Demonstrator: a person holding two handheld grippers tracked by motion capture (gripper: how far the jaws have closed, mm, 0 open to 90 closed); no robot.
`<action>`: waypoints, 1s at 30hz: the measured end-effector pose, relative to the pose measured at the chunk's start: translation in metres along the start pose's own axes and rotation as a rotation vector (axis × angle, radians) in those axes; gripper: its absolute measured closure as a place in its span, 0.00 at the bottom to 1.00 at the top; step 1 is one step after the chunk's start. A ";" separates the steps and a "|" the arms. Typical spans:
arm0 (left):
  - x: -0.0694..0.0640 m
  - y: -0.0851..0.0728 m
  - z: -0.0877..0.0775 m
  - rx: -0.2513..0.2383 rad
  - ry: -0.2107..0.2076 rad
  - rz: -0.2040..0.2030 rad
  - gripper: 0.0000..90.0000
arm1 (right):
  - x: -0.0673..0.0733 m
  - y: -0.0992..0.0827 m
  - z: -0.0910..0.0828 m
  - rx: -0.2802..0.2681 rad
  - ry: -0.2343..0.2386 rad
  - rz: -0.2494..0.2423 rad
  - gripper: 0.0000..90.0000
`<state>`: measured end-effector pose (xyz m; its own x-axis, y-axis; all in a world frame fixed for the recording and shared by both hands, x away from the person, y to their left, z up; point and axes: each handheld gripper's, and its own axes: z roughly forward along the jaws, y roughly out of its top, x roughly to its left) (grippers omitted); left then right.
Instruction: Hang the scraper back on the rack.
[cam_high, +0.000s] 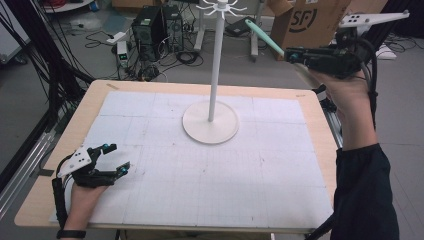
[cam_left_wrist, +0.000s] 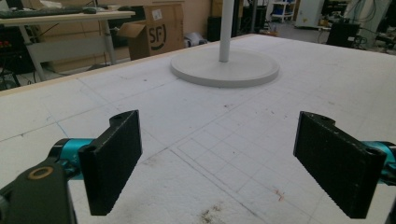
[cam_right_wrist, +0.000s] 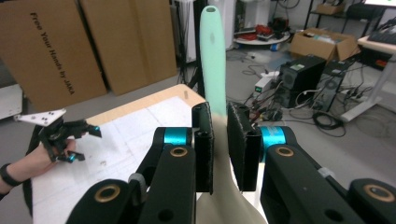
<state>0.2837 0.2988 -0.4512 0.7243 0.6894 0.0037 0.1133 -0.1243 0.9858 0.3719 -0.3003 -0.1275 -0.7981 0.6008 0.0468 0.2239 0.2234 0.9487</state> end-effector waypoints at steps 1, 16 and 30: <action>0.000 0.000 0.000 0.000 0.000 0.000 0.18 | 0.001 0.005 -0.001 -0.002 -0.001 -0.002 0.90; 0.000 0.000 0.000 0.000 -0.001 0.000 0.18 | 0.003 0.019 0.011 0.019 -0.034 -0.017 0.90; -0.001 0.000 0.000 0.000 0.001 0.001 0.18 | 0.002 0.016 0.018 0.032 -0.034 -0.008 0.90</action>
<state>0.2833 0.2981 -0.4513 0.7240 0.6897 0.0052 0.1124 -0.1254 0.9857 0.3842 -0.2819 -0.1177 -0.7803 0.6248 0.0284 0.2364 0.2525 0.9383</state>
